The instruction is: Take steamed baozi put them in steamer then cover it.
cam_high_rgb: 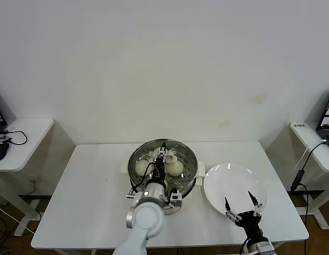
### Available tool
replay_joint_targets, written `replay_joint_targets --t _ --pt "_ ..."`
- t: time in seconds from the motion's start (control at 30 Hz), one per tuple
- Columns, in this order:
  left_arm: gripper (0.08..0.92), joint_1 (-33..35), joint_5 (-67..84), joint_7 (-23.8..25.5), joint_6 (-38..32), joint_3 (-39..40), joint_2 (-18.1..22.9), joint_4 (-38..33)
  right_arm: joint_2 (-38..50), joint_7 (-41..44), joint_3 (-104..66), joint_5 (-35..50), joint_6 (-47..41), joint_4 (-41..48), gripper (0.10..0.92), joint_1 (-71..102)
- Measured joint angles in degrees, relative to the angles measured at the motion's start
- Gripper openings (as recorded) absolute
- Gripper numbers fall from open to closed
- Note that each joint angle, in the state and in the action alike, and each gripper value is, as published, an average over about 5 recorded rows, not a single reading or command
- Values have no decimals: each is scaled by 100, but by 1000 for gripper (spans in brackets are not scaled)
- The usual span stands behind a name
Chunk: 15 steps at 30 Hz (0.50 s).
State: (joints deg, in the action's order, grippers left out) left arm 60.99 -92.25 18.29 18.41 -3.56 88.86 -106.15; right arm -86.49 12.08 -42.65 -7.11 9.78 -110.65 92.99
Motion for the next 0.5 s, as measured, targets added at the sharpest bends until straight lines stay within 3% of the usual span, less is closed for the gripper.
replay_joint_targets --t 0.33,0.5 --pt "745 414 245 -121 -108 41 -342 -686 24 1 -9 -12 -12 4 823 32" --pt "816 814 589 -230 -198 -69 -621 -1263 54 -3 3 1 -5 43 823 41"
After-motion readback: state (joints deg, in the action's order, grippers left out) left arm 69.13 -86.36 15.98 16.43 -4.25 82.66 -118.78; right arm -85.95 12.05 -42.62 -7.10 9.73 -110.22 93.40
